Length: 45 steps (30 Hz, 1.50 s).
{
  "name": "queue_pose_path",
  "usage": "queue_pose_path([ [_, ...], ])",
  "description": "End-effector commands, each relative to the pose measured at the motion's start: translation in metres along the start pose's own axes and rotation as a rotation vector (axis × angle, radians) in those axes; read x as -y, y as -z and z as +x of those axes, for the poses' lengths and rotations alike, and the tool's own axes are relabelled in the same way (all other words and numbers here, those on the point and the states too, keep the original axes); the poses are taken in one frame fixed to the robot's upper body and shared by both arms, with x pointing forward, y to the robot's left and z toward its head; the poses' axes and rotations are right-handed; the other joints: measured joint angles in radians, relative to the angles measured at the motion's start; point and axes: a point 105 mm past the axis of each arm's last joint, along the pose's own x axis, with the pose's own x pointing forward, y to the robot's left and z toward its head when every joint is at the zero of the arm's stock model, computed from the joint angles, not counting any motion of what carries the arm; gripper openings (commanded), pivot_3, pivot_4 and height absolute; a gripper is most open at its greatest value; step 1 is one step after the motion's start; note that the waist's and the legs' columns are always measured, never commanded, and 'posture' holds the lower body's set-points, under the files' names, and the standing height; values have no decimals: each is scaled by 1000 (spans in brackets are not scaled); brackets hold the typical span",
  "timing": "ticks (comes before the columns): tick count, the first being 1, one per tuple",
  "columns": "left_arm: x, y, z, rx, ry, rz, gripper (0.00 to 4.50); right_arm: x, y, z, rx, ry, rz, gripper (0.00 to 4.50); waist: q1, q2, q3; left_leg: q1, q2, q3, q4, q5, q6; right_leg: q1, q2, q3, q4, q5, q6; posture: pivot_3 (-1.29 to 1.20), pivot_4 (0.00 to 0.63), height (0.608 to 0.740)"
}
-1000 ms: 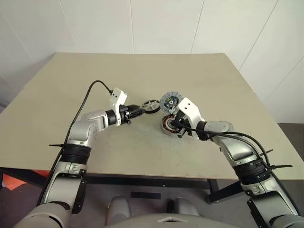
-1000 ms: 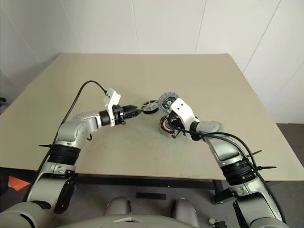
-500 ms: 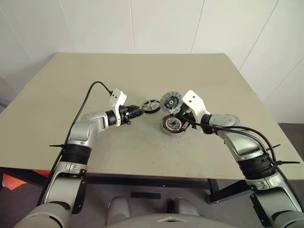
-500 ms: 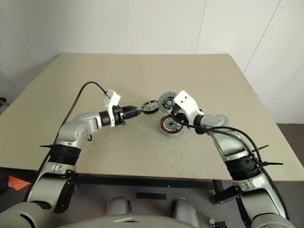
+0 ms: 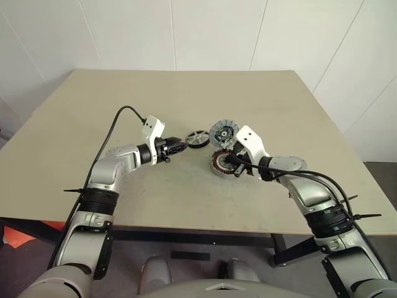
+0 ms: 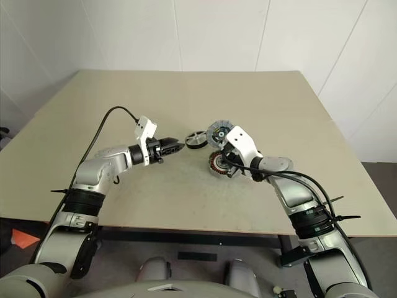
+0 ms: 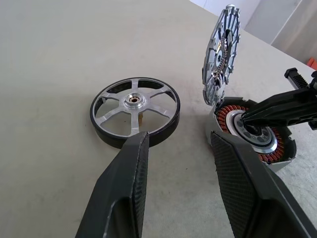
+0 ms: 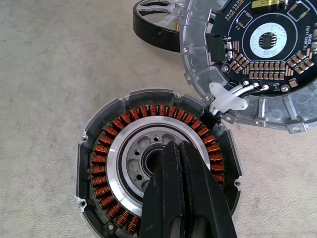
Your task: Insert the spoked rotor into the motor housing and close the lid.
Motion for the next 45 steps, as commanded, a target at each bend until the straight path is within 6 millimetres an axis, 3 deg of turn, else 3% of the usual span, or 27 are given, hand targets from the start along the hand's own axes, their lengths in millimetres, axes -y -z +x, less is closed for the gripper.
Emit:
queue_pose_path([
  [1,0,-17,-2,45,0,44,2116,7,-28,-11,65,30,-76,23,0,0,0,0,0,0,0,0,0,0,0,0,0,0,0,0,0,740],
  [7,0,-17,-2,45,-1,43,2116,3,-40,-15,93,19,-96,23,0,0,0,0,0,0,0,0,0,-1,0,0,0,0,0,0,0,740],
  [11,0,-18,-3,45,-3,44,2116,-8,-21,-6,60,-25,-24,23,0,0,0,0,0,0,0,0,0,0,0,0,0,0,0,0,0,740],
  [14,0,-18,-4,44,-5,45,2116,-15,18,7,-42,-35,44,23,-1,0,0,0,0,0,0,0,0,0,0,0,0,0,0,0,0,740],
  [16,-1,-18,-4,44,-7,46,2116,-14,29,9,-65,-28,51,23,-1,-1,-1,0,0,0,0,0,0,0,0,0,-1,0,0,0,0,740],
  [21,-2,-16,-5,42,-10,44,2116,-4,-1,-1,27,-12,-8,23,1,-1,-1,4,0,0,0,0,0,3,0,0,0,0,0,0,0,740],
  [26,-1,-17,-5,46,-7,42,2116,-6,-62,-19,186,-42,-128,23,-3,0,0,1,0,0,0,1,0,2,0,0,0,0,0,0,0,740],
  [28,-2,-18,-5,48,-10,41,2116,-10,-76,-23,200,-62,-193,23,-5,0,0,1,0,0,0,1,0,0,1,1,0,0,0,0,0,740],
  [36,-21,-14,-15,30,-89,68,2116,-30,-101,-6,189,-138,-420,23,-3,0,0,1,1,0,-1,0,0,0,2,1,0,0,0,0,0,740],
  [42,-26,-10,-21,28,-113,65,2116,-35,-110,18,202,-162,-418,23,-2,0,0,0,1,0,-1,1,0,0,1,0,0,0,0,0,0,740],
  [45,-26,-5,-22,16,-126,65,2116,-39,-106,28,194,-181,-406,883,-3,0,0,-1,1,0,-1,0,0,-1,2,0,0,0,0,0,0,740],
])
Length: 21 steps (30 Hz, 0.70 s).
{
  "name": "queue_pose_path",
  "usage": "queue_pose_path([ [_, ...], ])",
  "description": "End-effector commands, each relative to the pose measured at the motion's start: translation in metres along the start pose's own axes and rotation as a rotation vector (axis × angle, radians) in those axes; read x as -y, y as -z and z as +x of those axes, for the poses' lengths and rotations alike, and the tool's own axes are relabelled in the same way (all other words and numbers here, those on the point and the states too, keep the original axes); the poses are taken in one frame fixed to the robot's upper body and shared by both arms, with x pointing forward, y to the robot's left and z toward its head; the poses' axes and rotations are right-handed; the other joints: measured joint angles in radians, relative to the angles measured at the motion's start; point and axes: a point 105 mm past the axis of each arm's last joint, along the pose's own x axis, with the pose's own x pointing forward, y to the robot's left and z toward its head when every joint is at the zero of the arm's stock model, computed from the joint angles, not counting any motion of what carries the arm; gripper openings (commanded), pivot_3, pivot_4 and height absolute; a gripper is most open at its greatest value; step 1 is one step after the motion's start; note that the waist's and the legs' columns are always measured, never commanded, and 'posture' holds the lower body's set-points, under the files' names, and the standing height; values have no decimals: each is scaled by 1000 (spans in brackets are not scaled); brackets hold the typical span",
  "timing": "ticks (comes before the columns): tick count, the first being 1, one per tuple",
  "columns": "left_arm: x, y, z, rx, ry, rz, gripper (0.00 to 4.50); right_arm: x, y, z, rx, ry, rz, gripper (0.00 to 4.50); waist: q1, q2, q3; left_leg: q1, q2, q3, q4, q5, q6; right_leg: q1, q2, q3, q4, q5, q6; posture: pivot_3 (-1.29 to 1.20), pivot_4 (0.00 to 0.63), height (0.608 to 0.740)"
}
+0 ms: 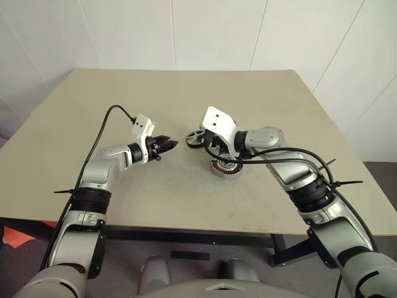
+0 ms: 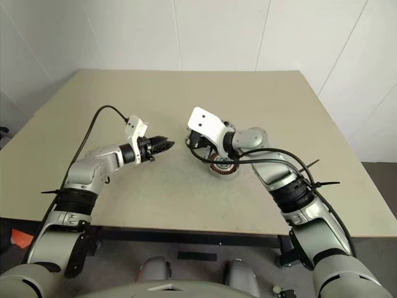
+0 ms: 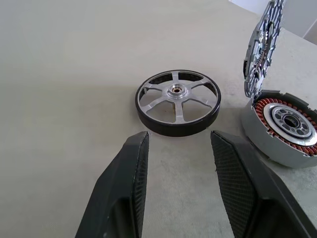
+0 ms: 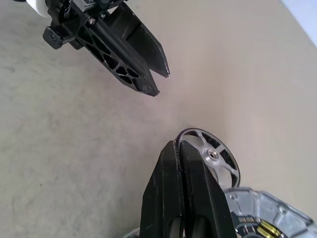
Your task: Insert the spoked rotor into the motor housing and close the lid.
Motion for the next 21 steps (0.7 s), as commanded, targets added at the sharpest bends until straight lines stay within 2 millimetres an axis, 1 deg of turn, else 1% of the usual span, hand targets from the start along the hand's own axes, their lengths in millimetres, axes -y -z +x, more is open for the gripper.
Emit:
queue_pose_path([
  [1,-2,-8,-5,31,-20,32,2116,2,-5,7,16,5,-44,1240,0,0,0,0,0,0,0,0,0,0,0,0,0,0,0,0,0,740],
  [3,-2,-7,-6,31,-24,28,2116,-1,-2,14,9,-2,-49,1893,0,0,0,-2,0,0,0,0,0,-1,0,0,0,0,0,0,0,740],
  [10,-3,-5,-7,28,-31,21,2116,-10,16,37,-55,-20,-97,1893,-2,0,0,-2,0,0,0,0,0,-2,0,-1,0,0,0,0,0,740],
  [16,-3,-5,-6,27,-30,17,2116,-1,26,49,-112,23,-207,1893,-2,0,0,-2,0,0,0,0,0,-2,0,-1,1,0,0,0,0,740],
  [21,-2,-2,-7,26,-29,11,2116,7,30,52,-137,59,-289,1893,-3,0,0,-2,0,0,0,0,0,-2,0,-1,0,0,0,0,0,740],
])
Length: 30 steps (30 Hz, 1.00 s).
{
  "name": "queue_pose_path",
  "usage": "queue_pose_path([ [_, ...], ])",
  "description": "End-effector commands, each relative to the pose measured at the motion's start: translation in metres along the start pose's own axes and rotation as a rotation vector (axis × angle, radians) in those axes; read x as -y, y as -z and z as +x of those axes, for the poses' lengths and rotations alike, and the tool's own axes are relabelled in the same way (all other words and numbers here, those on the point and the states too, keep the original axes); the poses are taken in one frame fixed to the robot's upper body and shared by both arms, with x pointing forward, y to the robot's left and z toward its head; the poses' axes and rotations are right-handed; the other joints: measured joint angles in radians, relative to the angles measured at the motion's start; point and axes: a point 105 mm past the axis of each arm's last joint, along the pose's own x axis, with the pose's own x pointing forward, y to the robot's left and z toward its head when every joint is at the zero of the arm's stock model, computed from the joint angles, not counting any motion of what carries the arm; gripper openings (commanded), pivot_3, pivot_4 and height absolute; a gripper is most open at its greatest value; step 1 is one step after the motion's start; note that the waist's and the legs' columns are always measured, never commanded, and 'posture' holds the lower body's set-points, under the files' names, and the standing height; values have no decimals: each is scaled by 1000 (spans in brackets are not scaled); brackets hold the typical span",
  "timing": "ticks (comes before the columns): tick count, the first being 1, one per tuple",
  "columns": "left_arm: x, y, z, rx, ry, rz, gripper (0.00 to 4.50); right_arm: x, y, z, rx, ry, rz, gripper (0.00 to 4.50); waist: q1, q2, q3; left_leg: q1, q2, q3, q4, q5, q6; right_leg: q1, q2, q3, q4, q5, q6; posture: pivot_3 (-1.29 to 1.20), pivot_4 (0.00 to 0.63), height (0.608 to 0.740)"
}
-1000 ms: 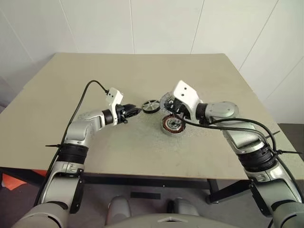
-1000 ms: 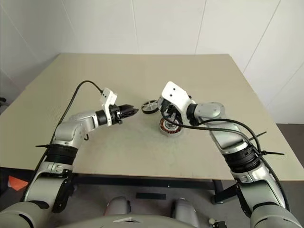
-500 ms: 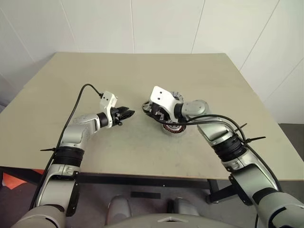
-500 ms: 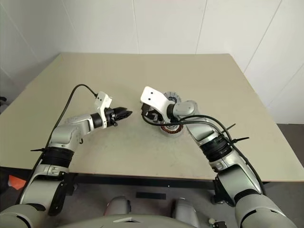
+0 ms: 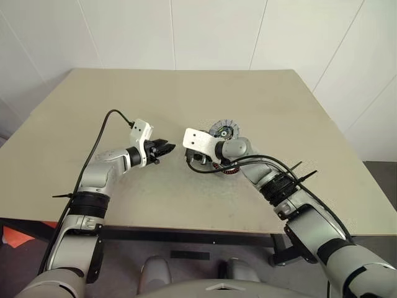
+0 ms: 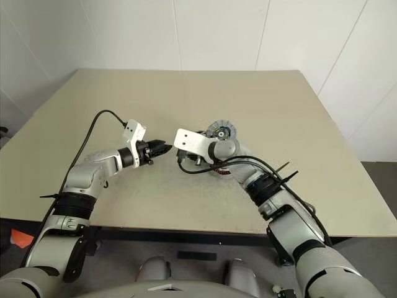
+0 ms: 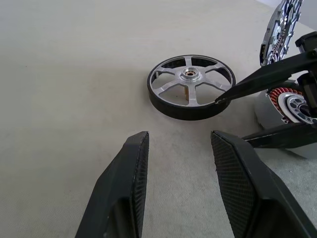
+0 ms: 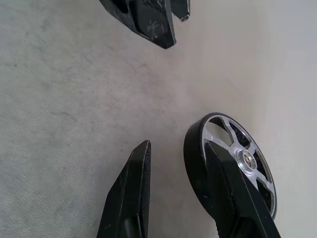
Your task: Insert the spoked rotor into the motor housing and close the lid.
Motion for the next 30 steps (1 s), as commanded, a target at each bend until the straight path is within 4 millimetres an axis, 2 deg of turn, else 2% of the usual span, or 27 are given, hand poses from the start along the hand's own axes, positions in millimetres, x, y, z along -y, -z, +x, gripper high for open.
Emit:
queue_pose_path([
  [1,1,-11,-4,42,-1,24,2116,16,-11,-2,23,58,-85,1893,-1,0,0,0,0,0,0,0,0,0,0,0,0,0,0,0,0,740],
  [9,2,-10,-4,42,1,21,2116,20,6,5,-43,82,-149,1893,-3,0,0,0,0,0,0,0,0,0,0,0,0,0,0,0,0,740],
  [16,2,-10,-4,41,0,20,2116,26,9,5,-51,110,-179,1893,-7,0,0,0,0,0,0,0,0,0,0,0,1,0,0,0,0,740],
  [19,1,-10,-4,41,-1,21,2116,28,7,4,-40,121,-175,1267,-10,0,0,0,0,0,0,0,0,0,0,0,1,0,0,0,0,740],
  [22,1,-10,-4,42,-2,21,2116,31,4,3,-32,129,-171,299,-14,0,0,0,0,0,0,0,0,0,0,0,1,0,0,0,0,740],
  [30,1,-9,-4,41,-3,18,2116,39,-10,-2,30,175,-150,283,-22,0,0,-1,0,0,0,0,0,-1,0,0,0,0,0,0,0,740],
])
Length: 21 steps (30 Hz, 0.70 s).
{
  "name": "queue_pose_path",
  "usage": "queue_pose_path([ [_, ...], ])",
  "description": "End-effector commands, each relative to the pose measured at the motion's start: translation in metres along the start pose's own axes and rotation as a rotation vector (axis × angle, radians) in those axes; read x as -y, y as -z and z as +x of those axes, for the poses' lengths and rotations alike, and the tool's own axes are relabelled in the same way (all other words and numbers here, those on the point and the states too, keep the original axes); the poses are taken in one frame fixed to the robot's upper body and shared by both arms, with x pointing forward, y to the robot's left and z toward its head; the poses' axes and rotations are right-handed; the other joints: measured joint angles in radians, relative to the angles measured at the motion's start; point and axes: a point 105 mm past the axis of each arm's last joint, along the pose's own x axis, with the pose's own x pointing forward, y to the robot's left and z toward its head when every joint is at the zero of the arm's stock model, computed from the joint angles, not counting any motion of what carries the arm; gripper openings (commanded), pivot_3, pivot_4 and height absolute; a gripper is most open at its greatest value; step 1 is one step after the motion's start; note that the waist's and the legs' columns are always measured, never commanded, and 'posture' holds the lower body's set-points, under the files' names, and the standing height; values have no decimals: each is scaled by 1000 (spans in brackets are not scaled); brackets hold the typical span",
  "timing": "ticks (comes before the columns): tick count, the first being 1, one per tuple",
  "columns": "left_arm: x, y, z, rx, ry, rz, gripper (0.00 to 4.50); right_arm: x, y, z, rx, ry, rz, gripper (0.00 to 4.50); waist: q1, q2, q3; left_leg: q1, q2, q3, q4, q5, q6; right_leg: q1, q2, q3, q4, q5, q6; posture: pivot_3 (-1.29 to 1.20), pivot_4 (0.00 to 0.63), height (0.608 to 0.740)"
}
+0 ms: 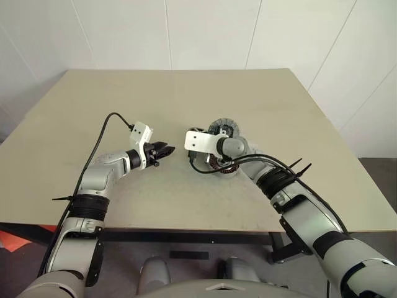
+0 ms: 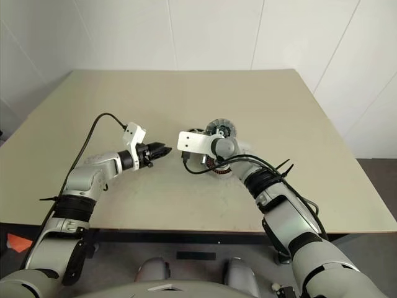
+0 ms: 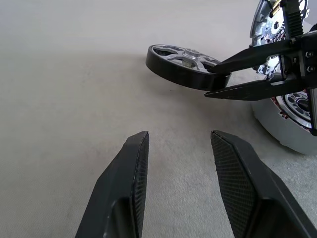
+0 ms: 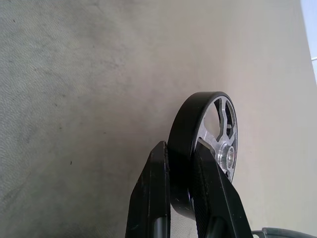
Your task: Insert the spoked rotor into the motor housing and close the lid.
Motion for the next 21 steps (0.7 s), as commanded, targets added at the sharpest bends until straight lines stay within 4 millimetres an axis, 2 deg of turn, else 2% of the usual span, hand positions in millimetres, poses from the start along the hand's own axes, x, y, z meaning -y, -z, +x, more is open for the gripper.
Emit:
queue_pose_path([
  [1,1,-16,-2,51,0,30,2116,25,-28,-9,113,90,12,283,0,0,0,0,0,0,0,0,0,0,0,0,0,0,0,0,0,740],
  [8,0,-14,-2,47,-4,26,2116,32,-74,-31,360,112,84,283,0,0,0,0,0,0,0,0,0,0,0,0,0,0,0,0,0,740],
  [12,1,-14,-1,46,1,23,2116,48,-86,-47,423,178,105,283,1,0,0,0,0,0,0,0,0,0,0,0,0,0,0,0,0,740],
  [16,3,-13,1,45,8,19,2116,76,-85,-66,435,303,136,283,2,0,0,0,0,0,0,0,0,0,0,0,0,0,0,0,0,740],
  [18,4,-12,3,45,12,17,2116,89,-75,-76,400,363,120,283,2,0,0,0,0,0,0,0,0,0,0,0,0,0,0,0,0,740],
  [21,5,-12,4,46,18,15,2116,99,-55,-88,307,405,65,283,3,0,0,0,0,0,0,0,0,0,0,0,0,0,0,0,0,740],
])
